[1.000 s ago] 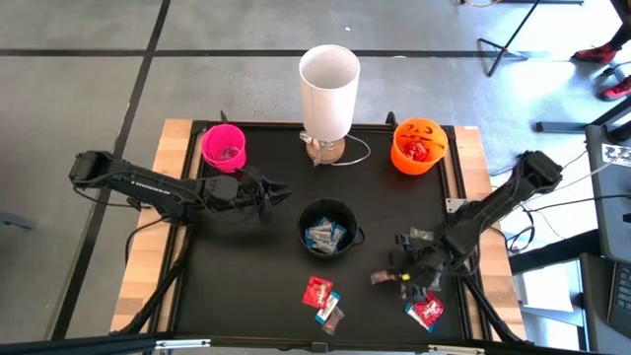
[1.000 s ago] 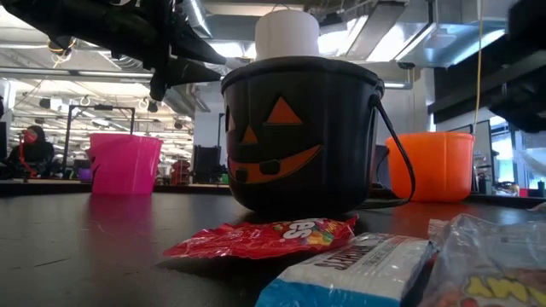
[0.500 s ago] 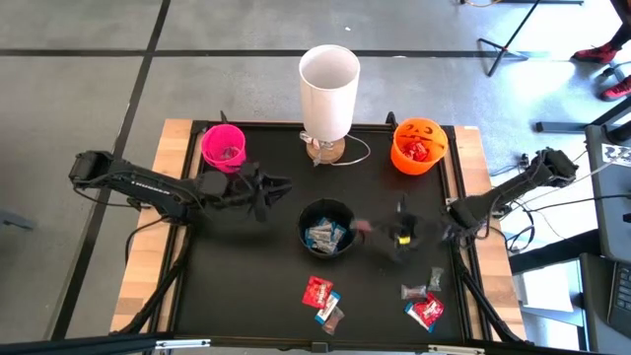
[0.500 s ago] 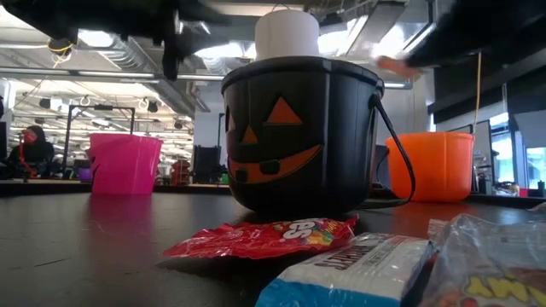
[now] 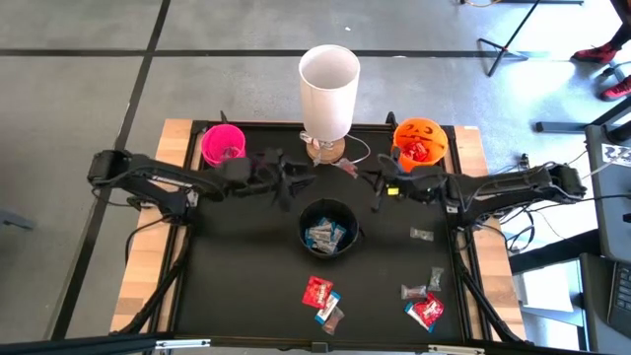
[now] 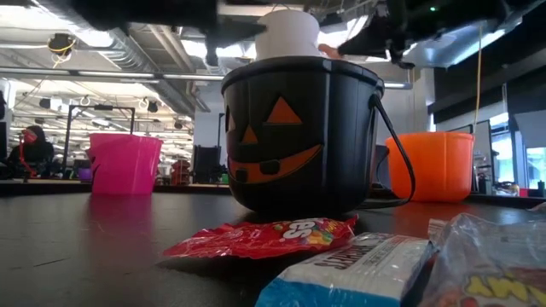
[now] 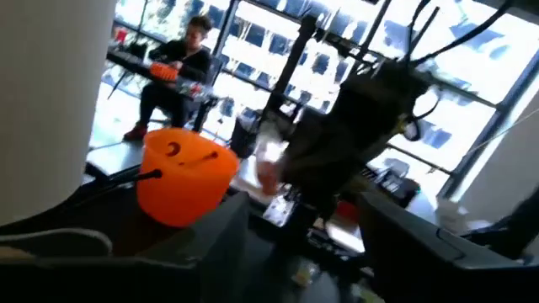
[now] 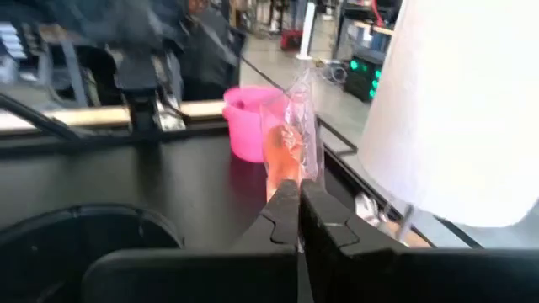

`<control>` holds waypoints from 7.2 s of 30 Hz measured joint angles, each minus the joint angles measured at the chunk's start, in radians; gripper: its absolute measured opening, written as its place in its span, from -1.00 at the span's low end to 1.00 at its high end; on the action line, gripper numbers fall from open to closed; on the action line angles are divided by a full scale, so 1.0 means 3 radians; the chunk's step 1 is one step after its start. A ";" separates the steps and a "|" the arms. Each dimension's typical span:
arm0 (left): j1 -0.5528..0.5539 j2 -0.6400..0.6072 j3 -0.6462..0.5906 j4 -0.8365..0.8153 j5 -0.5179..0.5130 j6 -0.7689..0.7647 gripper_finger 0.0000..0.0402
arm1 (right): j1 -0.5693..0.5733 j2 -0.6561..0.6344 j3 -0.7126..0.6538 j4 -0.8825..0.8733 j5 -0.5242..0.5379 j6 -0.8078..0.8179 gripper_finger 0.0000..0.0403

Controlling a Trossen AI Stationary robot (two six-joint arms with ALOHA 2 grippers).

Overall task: Sort candy
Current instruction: Put the orange gummy into the black bucket, then put the green gummy into the pink bucket

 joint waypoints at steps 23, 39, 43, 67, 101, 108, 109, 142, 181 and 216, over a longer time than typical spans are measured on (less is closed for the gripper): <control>0.0137 0.0788 0.0700 -0.0162 -0.0023 0.0093 0.11 | -0.0125 0.0499 0.0003 0.0786 -0.0529 0.0174 -0.99; 0.0137 0.0788 0.0701 -0.0172 -0.0034 0.0270 -0.78 | -0.0125 0.0511 0.0003 0.0795 -0.0615 0.0260 -0.59; 0.0137 0.0770 0.0702 -0.0238 -0.0031 0.0341 -0.88 | -0.0125 0.0486 0.0003 0.0697 -0.0596 0.0264 -0.26; 0.0431 -0.1585 0.0705 -0.5099 -0.2713 -0.0407 -0.89 | -0.0078 -0.0135 0.0262 -0.0407 -0.0525 0.0282 0.04; 0.0191 -0.1439 0.0431 -0.2470 -0.0586 0.0706 -0.24 | 0.0043 -0.0265 0.0632 -0.2187 -0.0977 0.0614 0.04; -0.0153 -0.1283 0.0430 -0.2111 -0.0559 0.0782 -0.25 | 0.0628 -0.0230 0.0976 -0.3473 -0.0876 0.0812 0.04; -0.0193 -0.1240 0.0430 -0.2099 -0.0561 0.0782 -0.25 | 0.0717 -0.0226 0.0976 -0.3614 -0.0877 0.0927 0.04; -0.0427 -0.0531 0.0430 -0.1415 -0.0521 0.0866 -0.25 | 0.1101 -0.0197 -0.0546 -0.4026 -0.1181 0.3304 -0.12; -0.0423 -0.0381 0.0430 -0.1342 -0.0649 0.0721 -0.25 | 0.1011 -0.0130 0.0964 -0.1976 0.0834 0.0738 -0.99; -0.0300 0.0495 0.0424 -0.0382 0.0046 0.0772 0.29 | 0.0268 0.0950 0.0962 0.0011 -0.0670 0.0263 -1.00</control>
